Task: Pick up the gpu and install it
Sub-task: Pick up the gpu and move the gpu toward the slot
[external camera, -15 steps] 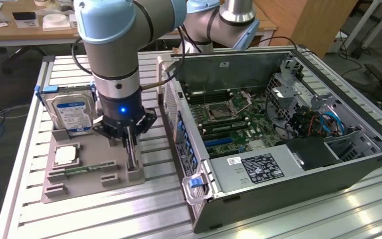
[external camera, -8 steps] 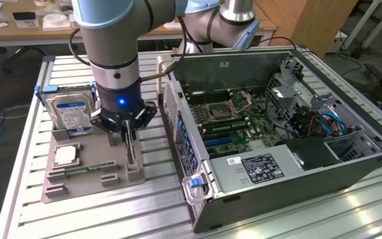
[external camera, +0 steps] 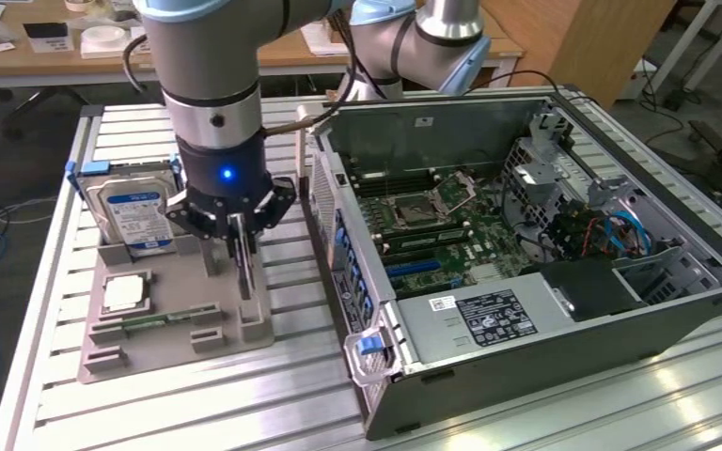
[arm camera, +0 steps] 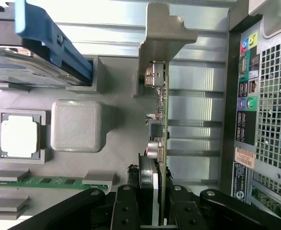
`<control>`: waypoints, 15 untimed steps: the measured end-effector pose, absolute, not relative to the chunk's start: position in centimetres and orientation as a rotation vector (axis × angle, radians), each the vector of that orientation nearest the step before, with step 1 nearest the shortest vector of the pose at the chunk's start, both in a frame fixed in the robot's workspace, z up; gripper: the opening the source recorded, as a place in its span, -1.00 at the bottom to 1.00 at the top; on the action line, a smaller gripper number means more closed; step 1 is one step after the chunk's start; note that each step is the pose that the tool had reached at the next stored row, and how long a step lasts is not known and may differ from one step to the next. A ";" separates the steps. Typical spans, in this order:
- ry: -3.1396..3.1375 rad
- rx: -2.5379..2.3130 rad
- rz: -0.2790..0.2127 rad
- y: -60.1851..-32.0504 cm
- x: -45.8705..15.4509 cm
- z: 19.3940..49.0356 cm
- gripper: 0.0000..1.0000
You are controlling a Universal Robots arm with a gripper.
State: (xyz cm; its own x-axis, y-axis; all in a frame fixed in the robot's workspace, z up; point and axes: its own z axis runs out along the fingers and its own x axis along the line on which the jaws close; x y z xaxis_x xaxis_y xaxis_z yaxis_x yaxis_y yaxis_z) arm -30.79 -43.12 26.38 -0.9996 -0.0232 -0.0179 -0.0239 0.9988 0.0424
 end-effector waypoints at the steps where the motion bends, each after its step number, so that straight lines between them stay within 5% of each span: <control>1: 3.123 -0.037 0.067 -43.1 -30.8 26.7 -0.44; 15: 3.123 -0.037 0.067 -43.1 -30.8 31.3 -0.44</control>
State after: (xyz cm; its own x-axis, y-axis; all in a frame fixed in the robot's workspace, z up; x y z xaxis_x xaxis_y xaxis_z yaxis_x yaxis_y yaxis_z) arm -30.79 -43.12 31.32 -0.9996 -0.0232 -0.0180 -0.0239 0.9988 0.0424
